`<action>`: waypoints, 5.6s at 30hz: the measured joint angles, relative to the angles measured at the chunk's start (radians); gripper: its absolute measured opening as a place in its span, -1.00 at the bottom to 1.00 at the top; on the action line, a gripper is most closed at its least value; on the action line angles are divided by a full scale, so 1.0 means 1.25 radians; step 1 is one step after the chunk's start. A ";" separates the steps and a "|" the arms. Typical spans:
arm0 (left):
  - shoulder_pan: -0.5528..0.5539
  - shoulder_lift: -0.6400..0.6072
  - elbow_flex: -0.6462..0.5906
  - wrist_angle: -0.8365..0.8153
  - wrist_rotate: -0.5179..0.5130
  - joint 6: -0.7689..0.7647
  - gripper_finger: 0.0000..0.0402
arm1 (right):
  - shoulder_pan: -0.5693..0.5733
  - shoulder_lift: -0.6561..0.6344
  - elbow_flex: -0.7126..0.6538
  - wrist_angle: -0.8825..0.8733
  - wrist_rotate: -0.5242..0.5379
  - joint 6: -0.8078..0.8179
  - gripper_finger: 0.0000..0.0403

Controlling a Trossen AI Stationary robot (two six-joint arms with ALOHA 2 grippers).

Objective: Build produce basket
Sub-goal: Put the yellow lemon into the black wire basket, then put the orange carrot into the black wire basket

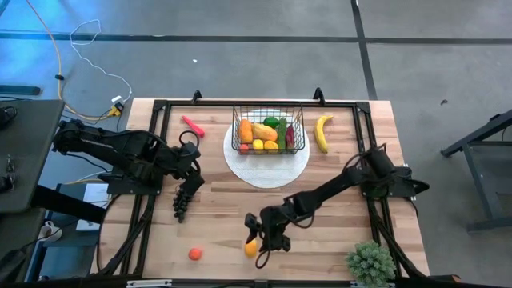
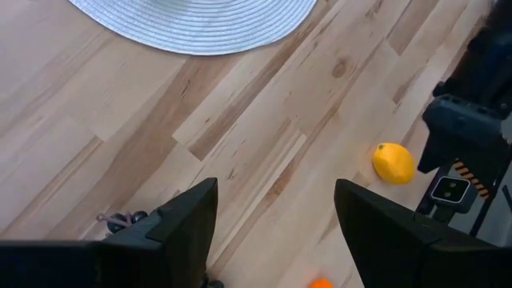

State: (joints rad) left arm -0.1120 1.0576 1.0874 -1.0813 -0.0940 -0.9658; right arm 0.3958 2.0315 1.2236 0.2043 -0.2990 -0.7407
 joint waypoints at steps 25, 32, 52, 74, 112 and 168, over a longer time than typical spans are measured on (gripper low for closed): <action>0.000 0.000 0.000 0.000 0.000 -0.015 0.19 | -0.011 0.119 0.103 -0.077 0.000 0.006 0.23; 0.000 0.000 0.000 0.000 0.000 -0.016 0.19 | -0.011 0.127 0.163 -0.197 0.023 0.054 -0.17; 0.014 0.000 0.000 -0.034 -0.149 0.068 0.19 | -0.099 0.126 0.354 -0.481 0.265 0.370 -0.41; 0.281 -0.010 0.000 -0.185 -0.425 0.264 0.19 | -0.274 0.124 0.734 -1.074 0.718 0.824 -0.41; 0.681 0.083 -0.065 -0.063 -0.048 0.101 0.34 | -0.576 0.227 0.790 -1.146 0.185 0.481 0.12; 0.908 0.515 -0.141 0.280 0.048 -0.166 -0.26 | -0.662 0.164 0.790 -1.177 0.195 0.524 0.14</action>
State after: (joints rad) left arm 1.0229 1.7016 0.9108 -0.7315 -0.0344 -1.1732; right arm -0.4313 2.2364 2.2112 -1.2675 -0.0552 -0.0853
